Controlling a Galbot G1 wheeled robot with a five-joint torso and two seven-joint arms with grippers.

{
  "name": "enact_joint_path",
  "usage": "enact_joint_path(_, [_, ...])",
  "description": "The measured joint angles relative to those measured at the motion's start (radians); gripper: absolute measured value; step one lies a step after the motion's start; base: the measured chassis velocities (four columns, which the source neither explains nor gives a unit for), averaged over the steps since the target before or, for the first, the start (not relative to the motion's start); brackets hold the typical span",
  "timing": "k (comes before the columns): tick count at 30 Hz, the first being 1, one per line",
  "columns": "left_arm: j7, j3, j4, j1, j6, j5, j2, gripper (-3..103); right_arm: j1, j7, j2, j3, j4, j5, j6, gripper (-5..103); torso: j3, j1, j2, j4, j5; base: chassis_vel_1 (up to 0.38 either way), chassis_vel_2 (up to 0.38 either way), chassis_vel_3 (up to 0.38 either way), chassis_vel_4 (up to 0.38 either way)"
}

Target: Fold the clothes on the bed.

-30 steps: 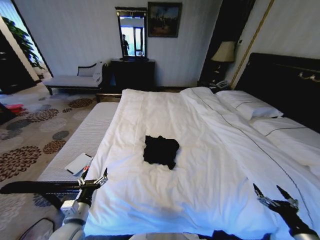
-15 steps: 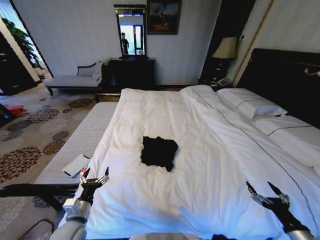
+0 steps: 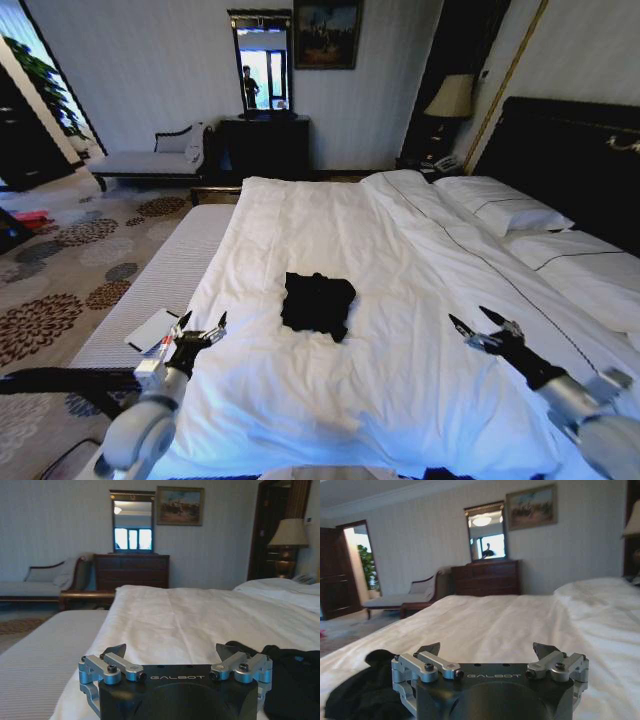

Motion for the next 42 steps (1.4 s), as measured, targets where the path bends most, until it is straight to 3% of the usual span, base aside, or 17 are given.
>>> enact_joint_path(5, [-0.017, 0.075, 0.053, -0.105, 0.035, -0.114, 0.125, 100, 0.212, 0.092, -0.16, -0.167, -0.084, 0.115, -0.069, 100, 0.0, 0.0, 0.0, 0.0004, 0.0001, 0.0, 0.0, 0.0, 0.0])
enact_joint_path(8, [-0.027, 0.111, 0.084, -0.164, 0.048, -0.153, 0.158, 100, 0.292, 0.106, -0.196, -0.232, -0.112, 0.143, -0.088, 100, 0.0, 0.0, 0.0, 0.0005, -0.0003, 0.0, 0.0, 0.0, 0.0])
enact_joint_path(10, [-0.041, 0.166, 0.128, -0.27, 0.069, -0.217, 0.19, 100, 0.43, 0.128, -0.235, -0.371, -0.169, 0.152, -0.099, 100, 0.0, 0.0, 0.0, 0.0003, -0.0006, 0.0, 0.0, 0.0, 0.0])
enact_joint_path(11, [-0.041, 0.166, 0.128, -0.27, 0.069, -0.217, 0.19, 100, 0.43, 0.128, -0.235, -0.371, -0.169, 0.152, -0.099, 100, 0.0, 0.0, 0.0, 0.0003, -0.0006, 0.0, 0.0, 0.0, 0.0])
enact_joint_path(13, [-0.048, 0.231, 0.18, -0.396, 0.093, -0.296, 0.213, 100, 0.593, 0.154, -0.25, -0.543, -0.24, 0.17, -0.107, 100, 0.0, 0.0, 0.0, -0.0004, 0.0002, 0.0, 0.0, 0.0, 0.0])
enact_joint_path(14, [-0.048, 0.26, 0.203, -0.442, 0.1, -0.326, 0.223, 100, 0.683, 0.163, -0.249, -0.62, -0.277, 0.184, -0.112, 100, 0.0, 0.0, 0.0, -0.0004, 0.0, 0.0, 0.0, 0.0, 0.0])
enact_joint_path(16, [-0.045, 0.274, 0.214, -0.463, 0.104, -0.342, 0.227, 100, 0.72, 0.167, -0.248, -0.652, -0.293, 0.192, -0.116, 100, 0.0, 0.0, 0.0, 0.0002, -0.0003, 0.0, 0.0, 0.0, 0.0])
enact_joint_path(19, [-0.011, 0.352, 0.28, -0.561, 0.116, -0.408, 0.25, 100, 0.886, 0.173, -0.234, -0.818, -0.374, 0.242, -0.14, 100, 0.0, 0.0, 0.0, 0.0003, 0.0003, 0.0, 0.0, 0.0, 0.0])
enact_joint_path(21, [-0.006, 0.371, 0.296, -0.581, 0.117, -0.418, 0.253, 100, 0.91, 0.172, -0.232, -0.844, -0.387, 0.25, -0.144, 100, 0.0, 0.0, 0.0, 0.0005, -0.0001, 0.0, 0.0, 0.0, 0.0])
enact_joint_path(23, [-0.009, 0.442, 0.362, -0.655, 0.125, -0.446, 0.255, 100, 1.005, 0.162, -0.222, -0.947, -0.433, 0.27, -0.168, 100, 0.0, 0.0, 0.0, -0.0001, -0.0002, 0.0, 0.0, 0.0, 0.0])
enact_joint_path(32, [-0.009, 0.592, 0.489, -0.833, 0.145, -0.499, 0.209, 100, 1.306, 0.128, -0.138, -1.277, -0.603, 0.297, -0.199, 100, 0.0, 0.0, 0.0, 0.0003, -0.0004, 0.0, 0.0, 0.0, 0.0])
enact_joint_path(33, [0.004, 0.622, 0.511, -0.871, 0.156, -0.517, 0.194, 100, 1.372, 0.114, -0.108, -1.356, -0.651, 0.295, -0.203, 100, 0.0, 0.0, 0.0, -0.0001, -0.0001, 0.0, 0.0, 0.0, 0.0])
enact_joint_path(35, [0.009, 0.632, 0.546, -0.909, 0.174, -0.548, 0.165, 100, 1.459, 0.095, -0.067, -1.454, -0.732, 0.268, -0.201, 100, 0.0, 0.0, 0.0, -0.0001, 0.0, 0.0, 0.0, 0.0, 0.0])
enact_joint_path(42, [0.012, 0.629, 0.55, -0.928, 0.186, -0.584, 0.142, 100, 1.588, 0.06, 0.01, -1.572, -0.912, 0.206, -0.181, 100, 0.0, 0.001, 0.0, 0.0004, -0.0004, 0.0, 0.0, 0.0, 0.0])
